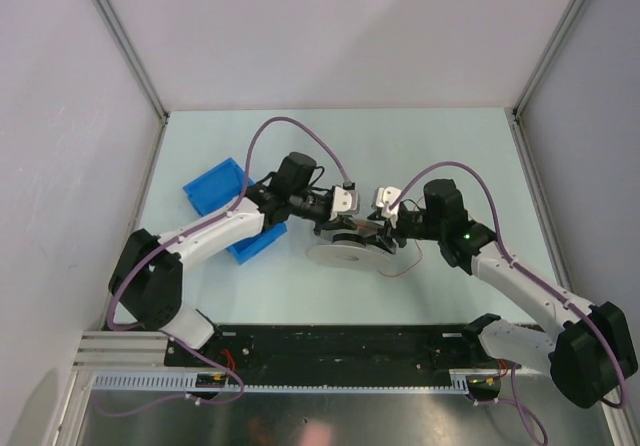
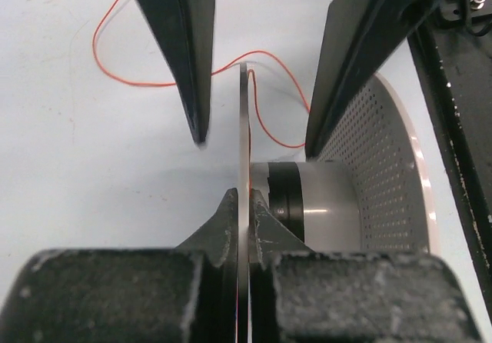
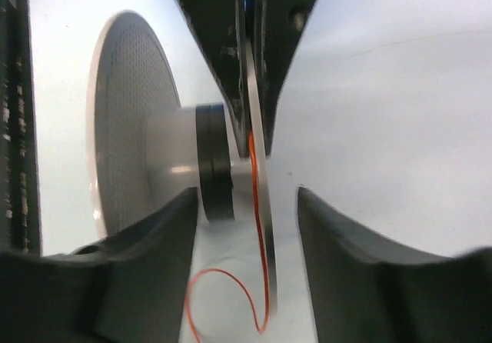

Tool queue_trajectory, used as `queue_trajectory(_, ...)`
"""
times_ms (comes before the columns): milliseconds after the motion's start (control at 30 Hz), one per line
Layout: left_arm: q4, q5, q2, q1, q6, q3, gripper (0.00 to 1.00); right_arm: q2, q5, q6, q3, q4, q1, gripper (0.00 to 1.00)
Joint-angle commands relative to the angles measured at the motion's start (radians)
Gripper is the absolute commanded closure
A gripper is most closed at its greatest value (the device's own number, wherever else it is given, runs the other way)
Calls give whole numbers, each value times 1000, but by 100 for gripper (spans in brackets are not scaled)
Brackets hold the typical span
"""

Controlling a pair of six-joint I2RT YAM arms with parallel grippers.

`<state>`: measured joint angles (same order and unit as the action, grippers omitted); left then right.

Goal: Wrap the cables

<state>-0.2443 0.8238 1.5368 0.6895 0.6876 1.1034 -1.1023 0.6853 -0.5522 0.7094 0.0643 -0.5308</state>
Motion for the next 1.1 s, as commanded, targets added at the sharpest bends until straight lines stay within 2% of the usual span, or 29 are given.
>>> queue_trajectory(0, 46, 7, -75, -50, 7, -19, 100, 75, 11, -41, 35, 115, 67, 35)
queue_trajectory(133, 45, 31, -107, -82, 5, -40, 100, 101, 36, -69, 35, 220, 149, 27)
queue_trajectory(333, 45, 54, -160, -137, -84, 3, 100, 112, 75, -9, 35, 226, 285, 23)
queue_trajectory(600, 45, 89, -202, -224, -295, 111, 100, 104, 58, 23, 2, 221, 310, 20)
queue_trajectory(700, 47, 103, -222, -242, -321, 133, 100, 90, 80, -47, -17, 221, 306, 19)
queue_trajectory(767, 46, 116, -238, -247, -319, 141, 100, 76, 83, -149, -39, 222, 301, 20)
queue_trajectory(933, 47, 171, -275, -258, -286, 140, 100, 23, 116, -354, -115, 119, 302, 22)
queue_trajectory(1067, 47, 203, -294, -258, -271, 144, 100, -65, 132, -423, -124, 46, 248, 23)
